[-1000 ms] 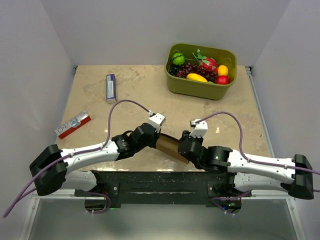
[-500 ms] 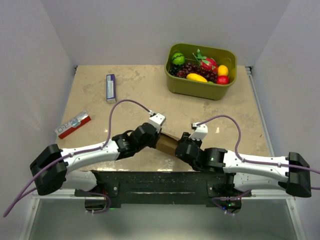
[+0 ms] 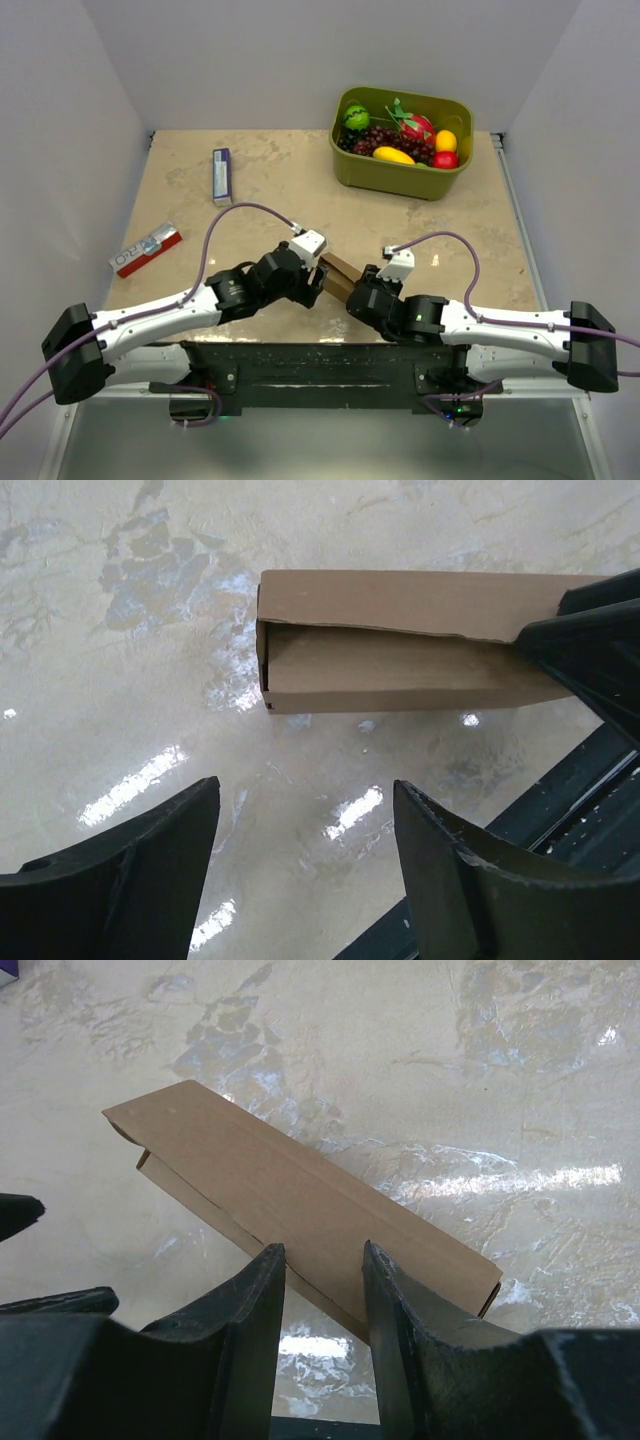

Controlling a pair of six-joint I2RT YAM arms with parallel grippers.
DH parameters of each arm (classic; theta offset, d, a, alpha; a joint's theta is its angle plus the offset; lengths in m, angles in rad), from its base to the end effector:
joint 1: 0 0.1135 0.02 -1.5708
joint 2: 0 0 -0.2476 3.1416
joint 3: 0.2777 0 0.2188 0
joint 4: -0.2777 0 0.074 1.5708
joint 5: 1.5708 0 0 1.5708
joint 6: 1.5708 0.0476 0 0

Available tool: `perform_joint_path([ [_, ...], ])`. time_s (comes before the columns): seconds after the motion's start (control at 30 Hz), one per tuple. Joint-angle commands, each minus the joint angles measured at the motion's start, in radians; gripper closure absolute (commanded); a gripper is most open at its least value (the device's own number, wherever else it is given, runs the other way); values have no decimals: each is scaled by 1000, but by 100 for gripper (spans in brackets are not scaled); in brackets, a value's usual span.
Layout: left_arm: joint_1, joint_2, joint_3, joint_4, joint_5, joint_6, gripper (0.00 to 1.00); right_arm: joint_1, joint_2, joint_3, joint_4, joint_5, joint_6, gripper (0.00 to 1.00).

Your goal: Fold the paper box

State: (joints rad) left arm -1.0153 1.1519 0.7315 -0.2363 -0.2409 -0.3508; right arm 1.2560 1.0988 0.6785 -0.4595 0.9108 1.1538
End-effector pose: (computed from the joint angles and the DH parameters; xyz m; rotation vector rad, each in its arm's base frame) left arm 0.1315 -0.1904 0.2352 0.6061 2.1662 -0.4862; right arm 0.0945 0.1688 0.2234 0.2559 2.0636 0.3295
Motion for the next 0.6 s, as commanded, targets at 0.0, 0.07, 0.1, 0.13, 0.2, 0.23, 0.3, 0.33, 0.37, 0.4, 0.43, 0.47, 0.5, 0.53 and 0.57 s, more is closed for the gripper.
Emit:
perform_joint_path([
  [0.0,6,-28,95,8,20,19,25,-1,16,-36,-71,16,41,60],
  [0.07,15,-8,134,21,38,29,24,-1,13,-39,-73,14,41,60],
  [0.1,29,2,147,44,48,30,24,-1,13,-40,-71,13,41,60],
  [0.13,38,20,170,55,57,33,24,0,12,-42,-71,11,43,60],
  [0.2,66,37,193,98,77,36,24,3,7,-43,-71,11,44,60],
  [0.23,75,55,200,116,80,39,23,3,7,-45,-73,10,44,60],
  [0.3,106,77,206,165,94,42,23,5,7,-45,-71,10,46,60],
  [0.33,115,101,206,181,94,49,23,5,7,-46,-73,10,46,60],
  [0.37,133,114,206,195,101,52,23,6,7,-48,-73,8,46,60],
  [0.4,144,127,201,219,104,53,24,6,7,-48,-71,8,47,60],
  [0.43,153,153,197,221,112,56,25,6,9,-48,-71,8,47,60],
  [0.47,168,167,192,260,118,55,26,6,9,-50,-71,8,49,60],
  [0.5,173,180,184,275,126,56,27,6,9,-48,-71,7,47,60],
  [0.53,176,198,178,281,133,56,27,6,9,-48,-73,7,49,60],
  [0.57,176,206,171,288,135,55,27,5,9,-48,-74,5,47,60],
])
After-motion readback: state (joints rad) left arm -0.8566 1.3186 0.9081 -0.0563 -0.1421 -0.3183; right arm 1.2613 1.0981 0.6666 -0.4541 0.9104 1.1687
